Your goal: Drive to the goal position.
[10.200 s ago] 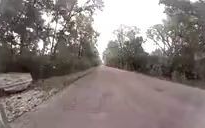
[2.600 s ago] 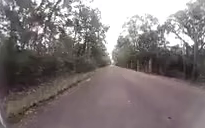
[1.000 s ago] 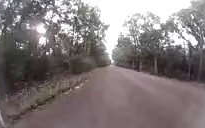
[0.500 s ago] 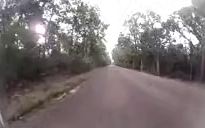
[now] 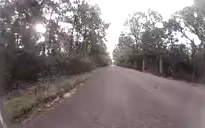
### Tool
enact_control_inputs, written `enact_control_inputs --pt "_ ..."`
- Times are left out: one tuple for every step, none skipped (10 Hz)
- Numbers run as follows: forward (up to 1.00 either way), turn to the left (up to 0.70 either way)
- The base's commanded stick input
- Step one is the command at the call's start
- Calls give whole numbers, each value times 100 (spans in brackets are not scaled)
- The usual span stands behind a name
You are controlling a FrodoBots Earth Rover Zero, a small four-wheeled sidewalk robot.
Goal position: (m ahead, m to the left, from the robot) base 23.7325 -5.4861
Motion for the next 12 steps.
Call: enact_control_inputs --pt "70 -5" --pt "70 0" --pt "70 0" --pt "70 0" --pt "70 0" --pt "70 0" --pt "70 0" --pt "70 0" --pt "70 0" --pt "70 0" --pt "70 0" --pt "70 0"
